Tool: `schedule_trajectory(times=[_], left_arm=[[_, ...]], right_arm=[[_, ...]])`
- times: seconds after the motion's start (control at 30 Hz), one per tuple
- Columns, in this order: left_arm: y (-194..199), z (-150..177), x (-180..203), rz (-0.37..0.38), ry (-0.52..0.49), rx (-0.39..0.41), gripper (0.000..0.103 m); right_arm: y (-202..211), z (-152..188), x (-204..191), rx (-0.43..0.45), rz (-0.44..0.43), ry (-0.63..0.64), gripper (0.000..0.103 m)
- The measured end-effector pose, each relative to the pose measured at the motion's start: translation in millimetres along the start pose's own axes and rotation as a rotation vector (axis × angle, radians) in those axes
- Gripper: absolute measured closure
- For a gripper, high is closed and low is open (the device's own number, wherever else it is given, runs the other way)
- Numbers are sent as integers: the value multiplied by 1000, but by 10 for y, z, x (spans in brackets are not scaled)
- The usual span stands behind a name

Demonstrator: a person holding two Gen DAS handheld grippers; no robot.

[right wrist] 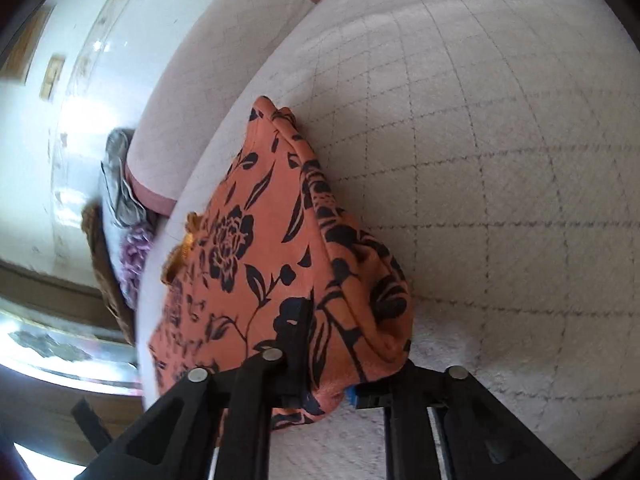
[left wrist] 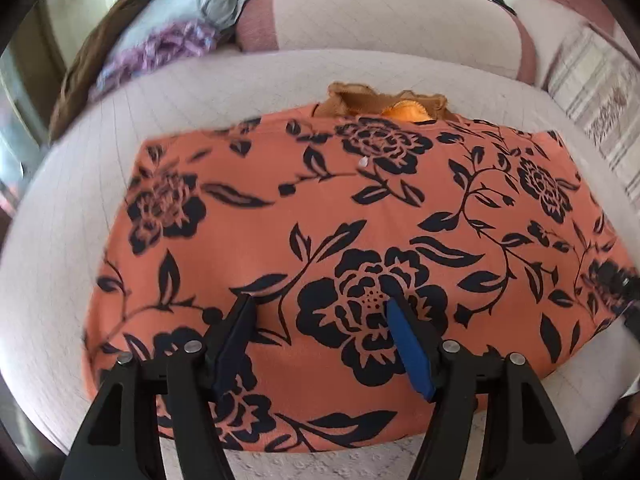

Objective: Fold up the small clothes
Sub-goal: 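Grasp the blouse hem with both tools and lift it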

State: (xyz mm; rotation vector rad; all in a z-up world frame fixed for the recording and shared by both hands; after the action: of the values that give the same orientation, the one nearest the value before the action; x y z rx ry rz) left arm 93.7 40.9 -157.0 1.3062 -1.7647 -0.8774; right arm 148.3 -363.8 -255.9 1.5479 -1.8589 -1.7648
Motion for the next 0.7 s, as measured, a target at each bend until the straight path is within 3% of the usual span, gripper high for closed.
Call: schedule_trajectory(times=[0.07,0.13,0.2,0.23,0.27,0.3,0.33,0.37,0.43,0.5,0.6,0.7], left_arm=[[123,-61,23,31,29,27,34],[229,-121,37,49,50,69,34],[212,-136,61,48,41,78,34],[111,-103,68,44,27,44,34],[-21,-53,69,33,17,1,33],[-132,-11,68,15,-6,-15,30],[-133,-29,80,8,-21,7,30],[-120,-38,82,10,-18,1,30],[-46,-73,35,71,36,-8,32],[162,-112,-123,138,122,52,32],[540,-92,-521,153,222,163,32],[848,44,-1009,141,310,232,32]], right_arm=[[67,5,-49,30,29,37,87],[103,-11,-73,35,-16,5,80],[111,-31,-40,24,-63,-59,37],[106,-56,-46,32,-86,-74,20],[108,-72,-77,43,-102,-77,20],[88,-83,-92,39,-81,-67,21],[61,-92,-157,37,-67,-36,39],[27,-104,-202,31,-47,-8,91],[-14,-119,-305,8,35,35,91],[134,-125,-543,60,78,128,91],[496,-22,-1239,199,124,340,92],[687,344,-2022,307,118,553,92]])
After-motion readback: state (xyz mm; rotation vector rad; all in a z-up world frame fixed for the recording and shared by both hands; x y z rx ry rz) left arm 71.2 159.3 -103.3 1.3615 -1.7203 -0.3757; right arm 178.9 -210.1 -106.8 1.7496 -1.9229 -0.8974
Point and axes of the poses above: each gripper's, at about its wrist camera, not at the fingertips, and y roughly against the way its jaws point, x to its right, z to its underside, the point moved 8 cm from there along -y, roughly the way its jaws point, and after that the axes turned 11 degrees about z, right-handed, at the moved point
